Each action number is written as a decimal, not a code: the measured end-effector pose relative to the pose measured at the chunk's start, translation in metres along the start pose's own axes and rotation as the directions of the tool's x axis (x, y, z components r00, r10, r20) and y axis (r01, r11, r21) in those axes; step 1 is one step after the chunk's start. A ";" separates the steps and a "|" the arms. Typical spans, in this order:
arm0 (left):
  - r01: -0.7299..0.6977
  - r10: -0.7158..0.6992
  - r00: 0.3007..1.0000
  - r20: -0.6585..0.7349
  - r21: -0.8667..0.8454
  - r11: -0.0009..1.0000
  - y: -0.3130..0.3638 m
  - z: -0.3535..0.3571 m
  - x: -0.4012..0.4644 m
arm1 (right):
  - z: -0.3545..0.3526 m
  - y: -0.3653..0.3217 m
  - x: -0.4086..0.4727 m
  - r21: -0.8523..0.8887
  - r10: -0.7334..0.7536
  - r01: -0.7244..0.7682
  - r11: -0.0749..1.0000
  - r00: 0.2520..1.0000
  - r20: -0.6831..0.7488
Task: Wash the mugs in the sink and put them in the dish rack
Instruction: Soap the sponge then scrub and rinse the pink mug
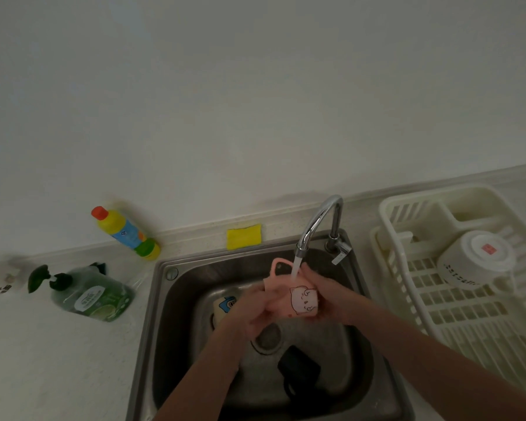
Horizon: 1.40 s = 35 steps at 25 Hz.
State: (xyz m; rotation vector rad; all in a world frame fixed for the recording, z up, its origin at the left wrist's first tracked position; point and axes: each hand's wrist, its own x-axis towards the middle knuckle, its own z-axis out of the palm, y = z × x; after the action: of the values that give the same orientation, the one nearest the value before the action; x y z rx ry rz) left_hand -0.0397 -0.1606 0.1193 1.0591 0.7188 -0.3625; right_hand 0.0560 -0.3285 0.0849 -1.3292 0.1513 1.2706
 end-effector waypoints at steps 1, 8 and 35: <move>-0.002 0.004 1.000 0.027 -0.075 0.997 0.000 0.000 -0.003 | -0.001 0.000 0.000 -0.074 -0.046 0.043 0.996 0.998 -0.034; 0.087 -0.091 0.995 -0.029 -0.103 0.991 -0.009 -0.009 0.006 | 0.002 0.000 -0.004 0.007 -0.005 0.004 1.000 0.999 0.053; 0.005 -0.007 0.995 -0.095 -0.022 1.000 -0.007 0.005 0.003 | 0.004 0.005 0.005 0.028 -0.123 0.124 0.992 0.992 -0.034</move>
State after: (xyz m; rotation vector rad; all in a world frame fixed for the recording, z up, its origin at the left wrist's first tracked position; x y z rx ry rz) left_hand -0.0397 -0.1679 0.1145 1.0589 0.8090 -0.3104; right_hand 0.0519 -0.3246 0.0795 -1.3133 0.1082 1.1391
